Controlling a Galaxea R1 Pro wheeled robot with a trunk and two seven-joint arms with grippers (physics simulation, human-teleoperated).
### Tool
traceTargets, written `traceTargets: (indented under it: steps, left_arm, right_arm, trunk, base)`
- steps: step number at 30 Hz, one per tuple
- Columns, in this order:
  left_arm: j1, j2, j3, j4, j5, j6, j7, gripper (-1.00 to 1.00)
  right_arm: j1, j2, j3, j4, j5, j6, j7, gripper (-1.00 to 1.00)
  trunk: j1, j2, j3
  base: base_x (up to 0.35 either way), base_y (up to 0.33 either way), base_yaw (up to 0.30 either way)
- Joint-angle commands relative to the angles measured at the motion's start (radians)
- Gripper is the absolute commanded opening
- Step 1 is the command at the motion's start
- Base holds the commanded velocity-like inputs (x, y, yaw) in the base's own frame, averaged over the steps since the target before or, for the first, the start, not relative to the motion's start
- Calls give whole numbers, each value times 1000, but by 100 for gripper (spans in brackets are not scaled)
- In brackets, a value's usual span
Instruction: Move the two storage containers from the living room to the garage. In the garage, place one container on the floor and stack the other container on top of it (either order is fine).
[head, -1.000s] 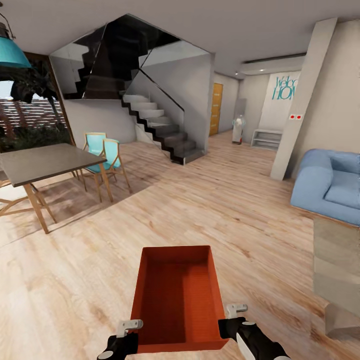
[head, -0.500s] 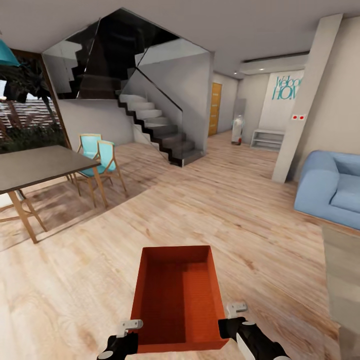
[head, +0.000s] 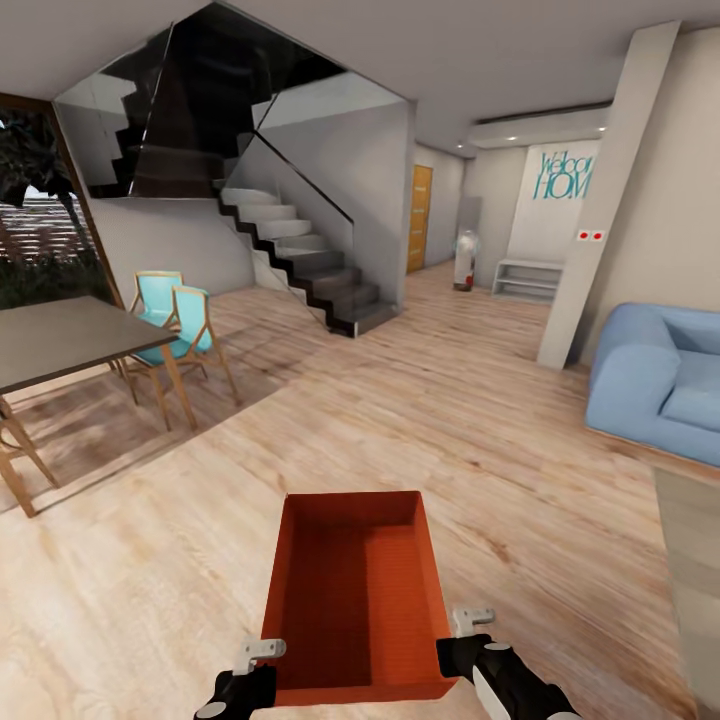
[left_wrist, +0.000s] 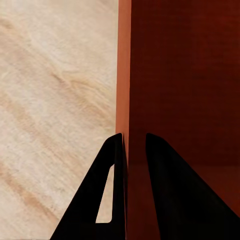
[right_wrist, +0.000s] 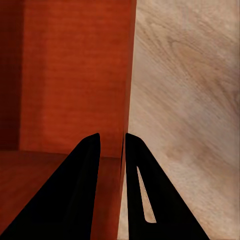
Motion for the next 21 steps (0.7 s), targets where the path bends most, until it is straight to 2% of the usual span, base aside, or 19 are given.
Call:
traceTargets:
  steps: [1,6,15,21]
  left_arm:
    - [0,10,-1,-1,4,-4,8,-100]
    - [0,10,-1,-1,4,-4,8,-100]
    - [0,10,-1,-1,4,-4,8,-100]
    - [0,10,0,0,4,-4,8,-100]
  right_arm:
    - [-1,-2,-29,-2,17,6,1,-100]
    - [-1,-2,-29,-2,17,6,1,-100]
    - [-1,-2,-29,-2,17,6,1,-100]
    - [-1,-2,-29,-2,17,6,1,-100]
  trunk:
    - [1,0,-1]
    - [1,0,-1]
    - [1,0,-1]
    - [1,0,-1]
  base:
    - [341,0,-4]
    - [341,0,-49]
    - [341,0,-182]
    - [341,0,-67]
